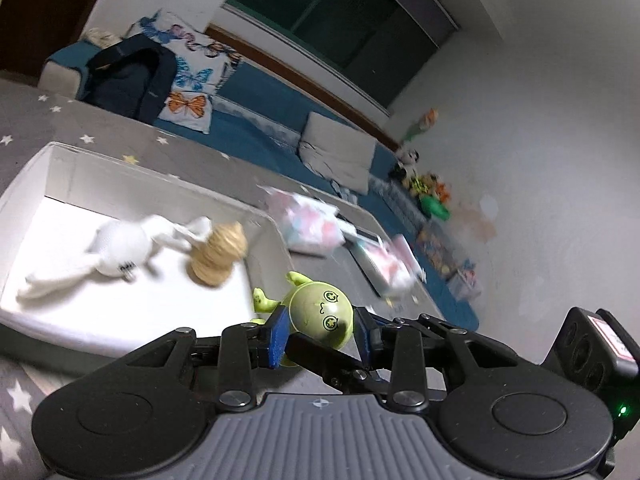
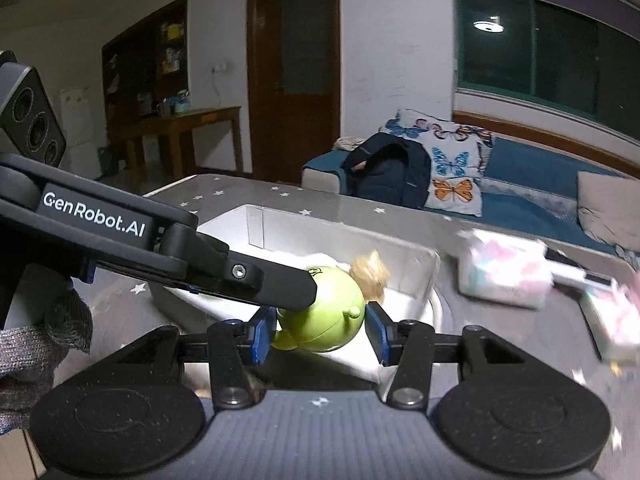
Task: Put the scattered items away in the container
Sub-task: 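Close the right gripper on the green toy and lift it over the box, then lower the green toy into the box and open the right gripper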
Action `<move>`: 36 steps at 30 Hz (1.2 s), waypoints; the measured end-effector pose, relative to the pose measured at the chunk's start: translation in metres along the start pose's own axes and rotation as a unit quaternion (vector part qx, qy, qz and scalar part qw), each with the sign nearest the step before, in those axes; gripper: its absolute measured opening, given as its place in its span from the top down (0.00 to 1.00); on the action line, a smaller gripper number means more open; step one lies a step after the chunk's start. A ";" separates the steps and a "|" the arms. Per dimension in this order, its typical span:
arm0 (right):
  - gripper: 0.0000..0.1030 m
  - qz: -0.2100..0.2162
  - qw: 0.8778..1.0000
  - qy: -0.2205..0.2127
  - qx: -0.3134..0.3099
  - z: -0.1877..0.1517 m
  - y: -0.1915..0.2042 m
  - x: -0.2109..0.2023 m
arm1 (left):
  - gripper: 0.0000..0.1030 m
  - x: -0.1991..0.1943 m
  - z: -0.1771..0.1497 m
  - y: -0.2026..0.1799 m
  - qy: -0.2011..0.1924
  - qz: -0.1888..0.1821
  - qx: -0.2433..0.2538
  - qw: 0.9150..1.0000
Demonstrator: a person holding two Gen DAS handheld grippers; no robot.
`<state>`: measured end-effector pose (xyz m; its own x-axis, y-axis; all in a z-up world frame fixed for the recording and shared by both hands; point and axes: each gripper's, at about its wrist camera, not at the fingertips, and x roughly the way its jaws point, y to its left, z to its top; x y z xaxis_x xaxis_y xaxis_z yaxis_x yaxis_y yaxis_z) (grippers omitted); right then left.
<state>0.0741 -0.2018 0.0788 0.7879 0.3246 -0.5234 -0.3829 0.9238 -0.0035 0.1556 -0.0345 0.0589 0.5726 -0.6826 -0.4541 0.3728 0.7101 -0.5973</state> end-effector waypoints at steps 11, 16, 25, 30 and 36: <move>0.53 0.001 0.994 0.075 -0.075 0.022 0.012 0.075 | 0.64 0.035 0.032 0.070 0.027 0.013 -0.090 0.995; 0.53 -0.006 0.989 0.104 -0.105 0.021 0.017 0.094 | 0.64 0.048 0.034 0.081 0.037 0.031 -0.089 0.995; 0.53 -0.015 0.982 0.123 -0.143 0.019 0.027 0.115 | 0.64 0.061 0.036 0.090 0.044 0.047 -0.082 0.995; 0.53 -0.008 0.981 0.132 -0.140 0.018 0.029 0.124 | 0.64 0.063 0.035 0.094 0.045 0.056 -0.082 0.994; 0.52 -0.006 0.982 0.137 -0.133 0.017 0.025 0.128 | 0.64 0.064 0.036 0.102 0.044 0.055 -0.094 0.993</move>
<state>0.1736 -0.1339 0.0264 0.6474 0.2139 -0.7315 -0.5163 0.8291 -0.2145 0.2567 0.0012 -0.0071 0.5328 -0.6208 -0.5751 0.1642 0.7425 -0.6494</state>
